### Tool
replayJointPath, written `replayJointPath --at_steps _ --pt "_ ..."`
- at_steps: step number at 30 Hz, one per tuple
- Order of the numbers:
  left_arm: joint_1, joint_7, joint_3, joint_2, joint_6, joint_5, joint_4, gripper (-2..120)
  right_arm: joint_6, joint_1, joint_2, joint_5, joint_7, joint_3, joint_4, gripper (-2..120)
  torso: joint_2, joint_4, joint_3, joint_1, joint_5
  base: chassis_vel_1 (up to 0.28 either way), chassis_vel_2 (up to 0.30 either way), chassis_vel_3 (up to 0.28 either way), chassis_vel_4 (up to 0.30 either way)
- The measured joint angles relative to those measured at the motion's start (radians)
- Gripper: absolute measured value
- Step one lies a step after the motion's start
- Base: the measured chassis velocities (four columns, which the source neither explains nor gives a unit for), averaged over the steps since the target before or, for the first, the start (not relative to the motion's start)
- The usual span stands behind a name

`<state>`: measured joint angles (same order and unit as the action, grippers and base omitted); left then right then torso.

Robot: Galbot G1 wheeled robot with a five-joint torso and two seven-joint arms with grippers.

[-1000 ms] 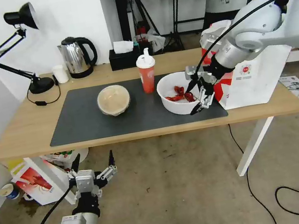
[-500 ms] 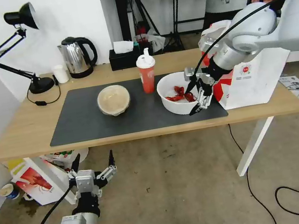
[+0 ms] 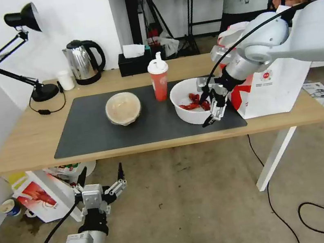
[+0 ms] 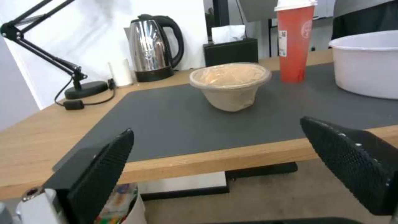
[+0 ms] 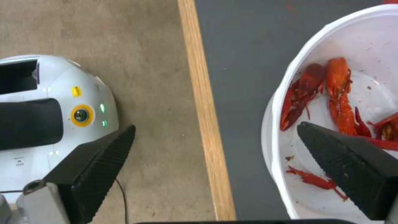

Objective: Pick up the trash from the table and place it into the takeout bag.

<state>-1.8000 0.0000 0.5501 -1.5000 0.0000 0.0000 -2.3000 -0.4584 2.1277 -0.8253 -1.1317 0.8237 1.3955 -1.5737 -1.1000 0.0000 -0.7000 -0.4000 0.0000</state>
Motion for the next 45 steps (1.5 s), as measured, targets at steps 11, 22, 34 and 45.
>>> replayJointPath --at_steps 11,22,34,45 --pt "0.0 0.0 0.0 0.0 0.0 0.0 0.0 100 0.0 0.023 -0.011 0.002 0.011 0.022 0.02 80 0.0 0.0001 0.0 0.0 0.0 0.0 0.0 0.0 0.0" --pt "0.0 0.0 0.0 0.0 0.0 0.0 0.0 100 0.0 0.013 -0.009 -0.002 0.015 0.022 0.021 42 0.0 0.0 0.0 0.0 0.0001 0.0 0.0 0.0 0.0" --pt "0.0 0.0 0.0 0.0 0.0 0.0 0.0 100 0.0 -0.002 0.002 -0.002 0.025 0.012 0.01 4 0.0 0.0 0.0 0.0 0.0 0.0 0.0 0.0 0.0" --pt "0.0 0.0 0.0 0.0 0.0 0.0 0.0 100 0.001 -0.018 0.022 0.0 0.026 -0.006 -0.009 0 0.0 0.0 0.0 0.0 0.0001 0.0 0.0 0.0 0.0"
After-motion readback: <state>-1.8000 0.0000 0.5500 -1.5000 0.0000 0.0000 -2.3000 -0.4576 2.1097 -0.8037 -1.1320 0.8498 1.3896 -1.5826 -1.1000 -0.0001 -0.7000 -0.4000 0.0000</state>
